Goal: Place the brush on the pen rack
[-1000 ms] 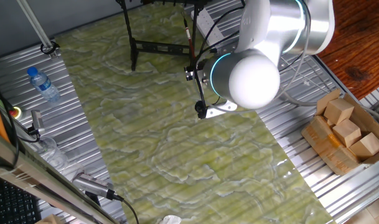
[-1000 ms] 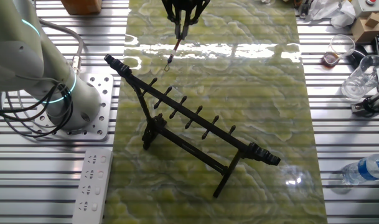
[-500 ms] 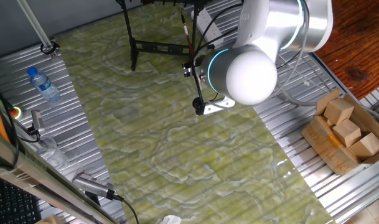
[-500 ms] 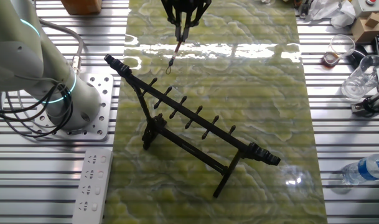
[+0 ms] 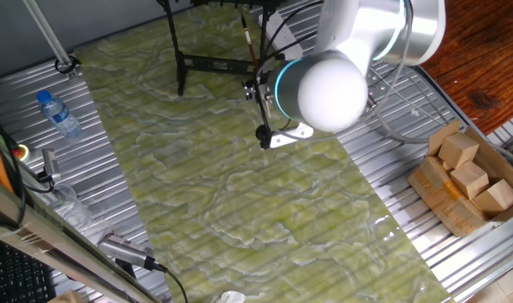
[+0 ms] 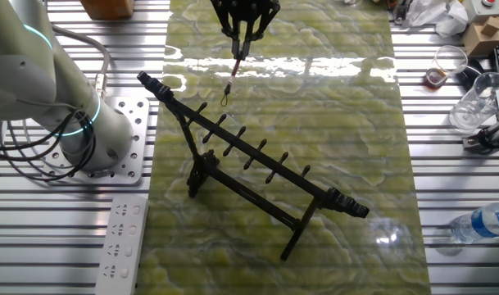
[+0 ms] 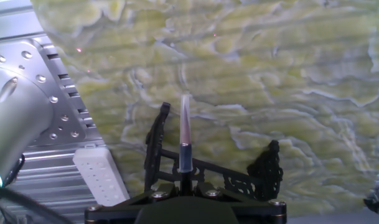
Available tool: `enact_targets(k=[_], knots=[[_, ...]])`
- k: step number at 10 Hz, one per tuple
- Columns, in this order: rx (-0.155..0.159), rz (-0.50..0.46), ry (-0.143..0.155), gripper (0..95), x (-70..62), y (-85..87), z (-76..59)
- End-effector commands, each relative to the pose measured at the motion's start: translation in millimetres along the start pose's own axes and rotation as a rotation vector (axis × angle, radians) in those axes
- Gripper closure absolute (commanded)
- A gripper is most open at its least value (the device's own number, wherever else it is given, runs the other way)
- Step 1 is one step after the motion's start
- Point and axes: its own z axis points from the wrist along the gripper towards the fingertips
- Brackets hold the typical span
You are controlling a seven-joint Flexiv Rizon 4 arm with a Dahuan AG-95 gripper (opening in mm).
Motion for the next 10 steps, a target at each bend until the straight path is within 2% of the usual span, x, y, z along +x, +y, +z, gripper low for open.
enact_targets(k=[1, 5, 10], knots=[[0.004, -0.002, -0.005, 95.0, 2.9, -1.1, 3.1], [0.009, 0.003, -0.002, 95.0, 3.0, -3.2, 11.6], [0.01, 0.009, 0.002, 95.0, 3.3, -3.4, 12.3]])
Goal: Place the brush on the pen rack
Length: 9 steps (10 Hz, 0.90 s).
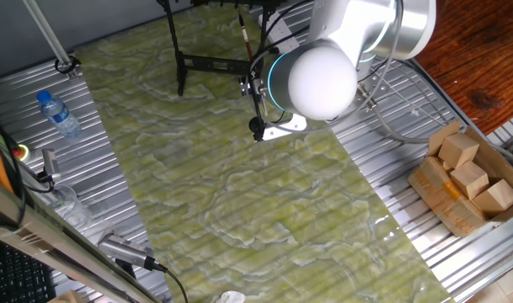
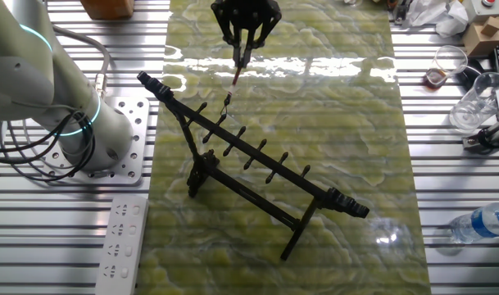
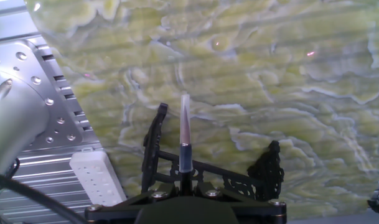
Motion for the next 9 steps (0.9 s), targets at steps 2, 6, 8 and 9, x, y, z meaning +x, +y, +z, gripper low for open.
enact_targets(k=[2, 6, 8, 9], knots=[[0.003, -0.002, 0.008, 95.0, 0.1, -0.5, 0.6], [0.013, -0.002, -0.003, 95.0, 3.1, -2.7, 8.4], [0.015, -0.002, -0.004, 95.0, 4.6, -3.4, 10.2], [0.016, -0.003, -0.004, 95.0, 5.3, -3.8, 11.3]])
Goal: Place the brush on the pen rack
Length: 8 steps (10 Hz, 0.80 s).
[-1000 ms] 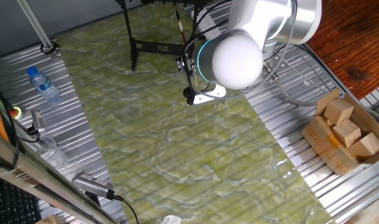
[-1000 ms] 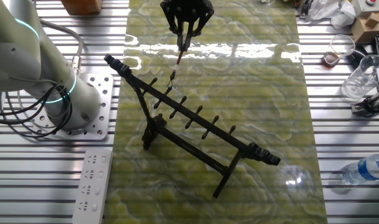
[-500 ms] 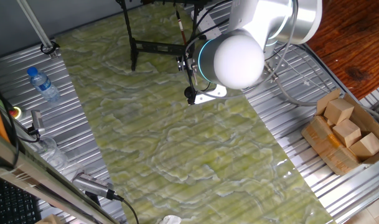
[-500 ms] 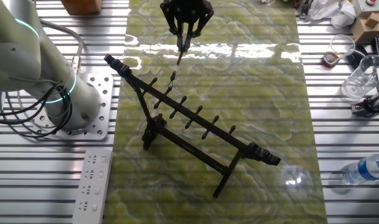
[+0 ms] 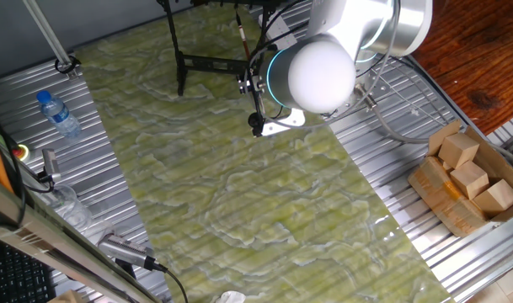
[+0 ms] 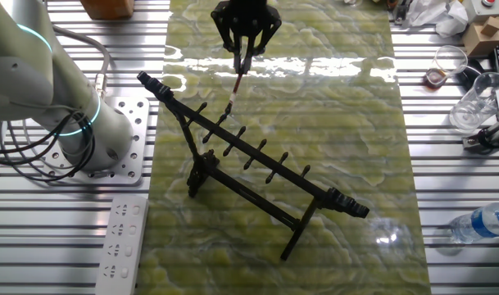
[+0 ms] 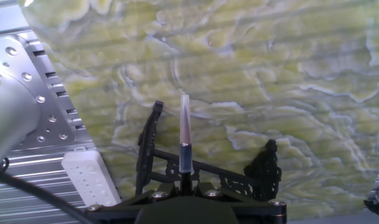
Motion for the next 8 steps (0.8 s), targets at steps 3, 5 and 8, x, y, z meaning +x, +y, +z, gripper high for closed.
enact_targets(k=[3, 5, 8], knots=[[0.001, -0.003, 0.003, 95.0, 0.6, -1.9, 2.4], [0.008, -0.004, 0.001, 95.0, 0.4, -2.6, 6.6], [0.014, -0.006, 0.002, 95.0, -0.3, -2.9, 9.2]])
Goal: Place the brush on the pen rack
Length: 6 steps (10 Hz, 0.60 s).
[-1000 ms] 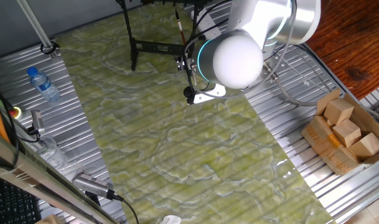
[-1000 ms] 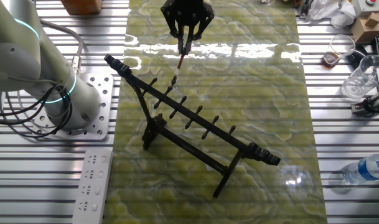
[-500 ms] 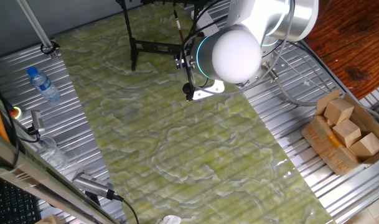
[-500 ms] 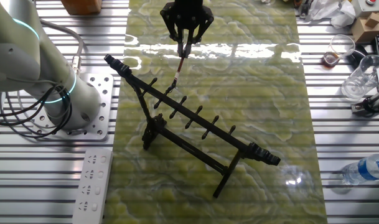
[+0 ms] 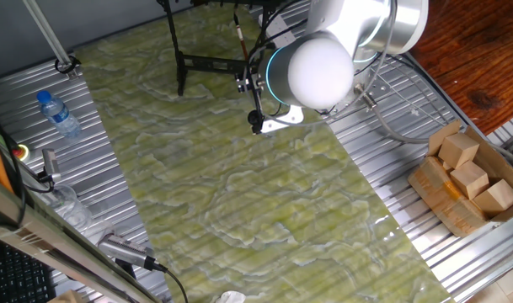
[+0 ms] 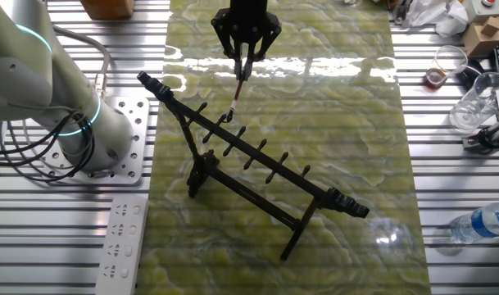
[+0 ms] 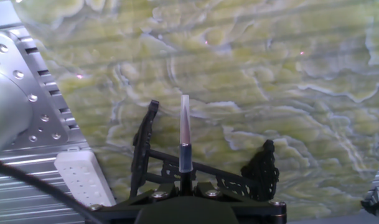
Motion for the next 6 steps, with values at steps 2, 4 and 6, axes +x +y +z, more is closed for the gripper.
enact_targets(k=[2, 4, 6], knots=[[0.004, -0.001, 0.002, 95.0, -1.6, -0.8, -0.2], [0.006, -0.008, 0.001, 76.0, -1.7, -0.8, -0.1], [0.008, -0.013, 0.001, 57.0, -1.8, -0.8, 0.1]])
